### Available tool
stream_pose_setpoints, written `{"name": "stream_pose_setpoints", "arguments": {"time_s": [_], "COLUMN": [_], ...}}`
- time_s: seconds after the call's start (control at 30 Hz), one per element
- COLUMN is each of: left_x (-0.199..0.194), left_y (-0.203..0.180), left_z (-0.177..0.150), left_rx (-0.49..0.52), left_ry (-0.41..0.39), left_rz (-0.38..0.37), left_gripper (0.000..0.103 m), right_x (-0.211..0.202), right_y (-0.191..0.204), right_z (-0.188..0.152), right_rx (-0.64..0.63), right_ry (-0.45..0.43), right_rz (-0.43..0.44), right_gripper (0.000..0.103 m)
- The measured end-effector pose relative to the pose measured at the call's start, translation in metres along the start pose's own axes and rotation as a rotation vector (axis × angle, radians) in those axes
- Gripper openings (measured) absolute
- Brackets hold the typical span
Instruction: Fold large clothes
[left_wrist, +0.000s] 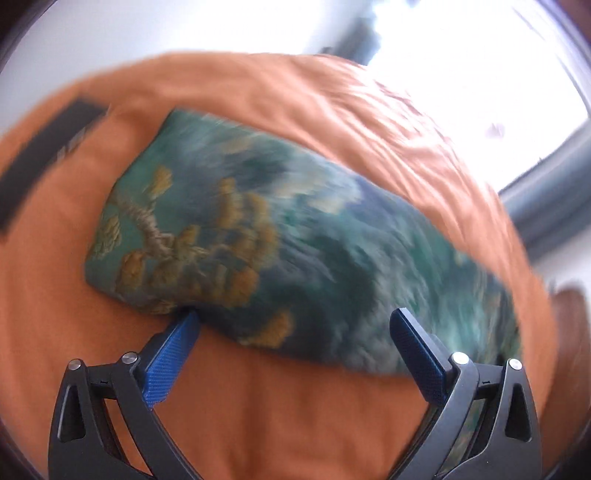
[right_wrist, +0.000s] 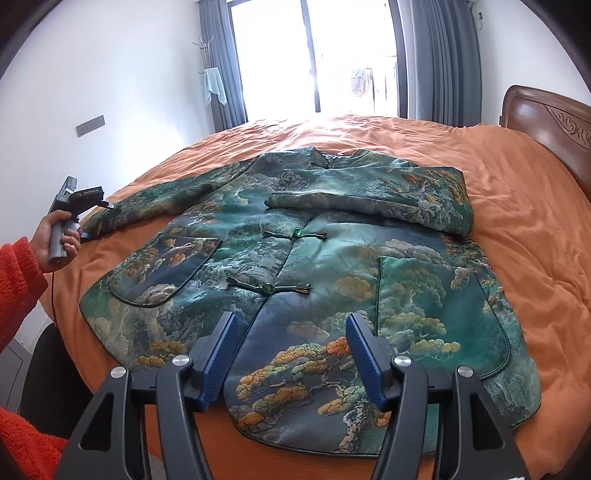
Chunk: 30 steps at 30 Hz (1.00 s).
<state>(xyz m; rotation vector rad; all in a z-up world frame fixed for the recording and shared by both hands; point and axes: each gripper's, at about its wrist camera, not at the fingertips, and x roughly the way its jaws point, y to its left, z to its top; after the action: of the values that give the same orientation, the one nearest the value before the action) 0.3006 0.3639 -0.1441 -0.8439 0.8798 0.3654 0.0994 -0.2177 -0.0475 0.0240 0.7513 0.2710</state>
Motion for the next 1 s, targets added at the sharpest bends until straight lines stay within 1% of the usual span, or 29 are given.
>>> {"name": "stream_pose_setpoints", "arguments": {"time_s": [0.03,0.07,0.1,0.13,0.17,0.2,0.23,0.27,0.3,0.37,0.4,0.5,0.53,0.6,0.67,0.73,0.77,0.8,0.83,0.87,0.9,0.93,0.97,1.0], "left_x": [0.006,0.010,0.009,0.007,0.004,0.000,-0.006,-0.017,-0.026,-0.049,-0.060,-0.088,-0.093,-0.099,-0.097,-0.084,-0.076,-0.065,-0.051,-0.037,-0.025,-0.011,-0.001,0.005], "left_y": [0.009,0.016,0.019,0.017,0.011,0.002,-0.009,-0.028,-0.044,-0.094,-0.118,-0.203,-0.224,-0.272,-0.307,-0.332,-0.342,-0.348,-0.353,-0.357,-0.357,-0.354,-0.349,-0.343], "left_z": [0.003,0.005,0.005,0.004,0.003,0.003,0.002,-0.001,-0.003,-0.011,-0.018,-0.053,-0.066,-0.102,-0.140,-0.185,-0.202,-0.222,-0.241,-0.258,-0.270,-0.286,-0.300,-0.311], "left_rx": [-0.071,-0.127,-0.153,-0.160,-0.144,-0.116,-0.083,-0.021,0.041,0.213,0.292,0.547,0.612,0.753,0.878,1.004,1.049,1.091,1.128,1.159,1.182,1.207,1.230,1.251], "left_ry": [0.000,-0.017,-0.049,-0.086,-0.114,-0.130,-0.150,-0.190,-0.223,-0.298,-0.328,-0.401,-0.414,-0.430,-0.437,-0.437,-0.425,-0.402,-0.374,-0.343,-0.314,-0.275,-0.235,-0.204], "left_rz": [-0.021,-0.033,-0.026,-0.004,0.016,0.015,0.024,0.056,0.070,0.088,0.081,0.040,0.024,-0.020,-0.048,-0.060,-0.065,-0.067,-0.064,-0.061,-0.053,-0.041,-0.039,-0.047], "left_gripper": [0.102,0.101,0.090,0.061,0.041,0.014,0.013,0.012,0.011,0.011,0.011,0.011,0.011,0.011,0.011,0.012,0.012,0.015,0.024,0.028,0.050,0.076,0.083,0.085], "right_x": [0.001,0.002,0.002,0.002,0.001,0.000,-0.002,-0.003,-0.004,-0.003,-0.003,-0.003,-0.004,-0.006,-0.011,-0.017,-0.020,-0.023,-0.025,-0.027,-0.028,-0.030,-0.030,-0.031], "right_y": [0.003,0.005,0.008,0.011,0.013,0.015,0.016,0.016,0.016,0.013,0.011,0.003,0.000,-0.006,-0.013,-0.020,-0.025,-0.030,-0.035,-0.042,-0.047,-0.053,-0.058,-0.063], "right_z": [0.000,0.000,-0.001,-0.001,-0.001,-0.002,-0.004,-0.005,-0.008,-0.011,-0.012,-0.015,-0.015,-0.016,-0.016,-0.017,-0.018,-0.018,-0.019,-0.020,-0.020,-0.021,-0.020,-0.019], "right_rx": [-0.007,-0.013,-0.019,-0.025,-0.032,-0.038,-0.042,-0.043,-0.042,-0.028,-0.019,0.016,0.031,0.061,0.081,0.089,0.098,0.108,0.118,0.133,0.143,0.156,0.165,0.170], "right_ry": [0.006,0.010,0.011,0.011,0.009,0.006,0.001,-0.003,-0.006,-0.003,-0.004,-0.012,-0.016,-0.023,-0.035,-0.045,-0.049,-0.052,-0.053,-0.053,-0.051,-0.047,-0.044,-0.039], "right_rz": [0.006,0.011,0.016,0.022,0.026,0.027,0.030,0.033,0.037,0.045,0.048,0.048,0.047,0.047,0.038,0.017,0.004,-0.007,-0.017,-0.031,-0.040,-0.053,-0.064,-0.072], "right_gripper": [0.062,0.062,0.062,0.062,0.062,0.062,0.062,0.062,0.062,0.062,0.062,0.062,0.062,0.062,0.062,0.062,0.062,0.062,0.062,0.062,0.062,0.062,0.062,0.062]}}
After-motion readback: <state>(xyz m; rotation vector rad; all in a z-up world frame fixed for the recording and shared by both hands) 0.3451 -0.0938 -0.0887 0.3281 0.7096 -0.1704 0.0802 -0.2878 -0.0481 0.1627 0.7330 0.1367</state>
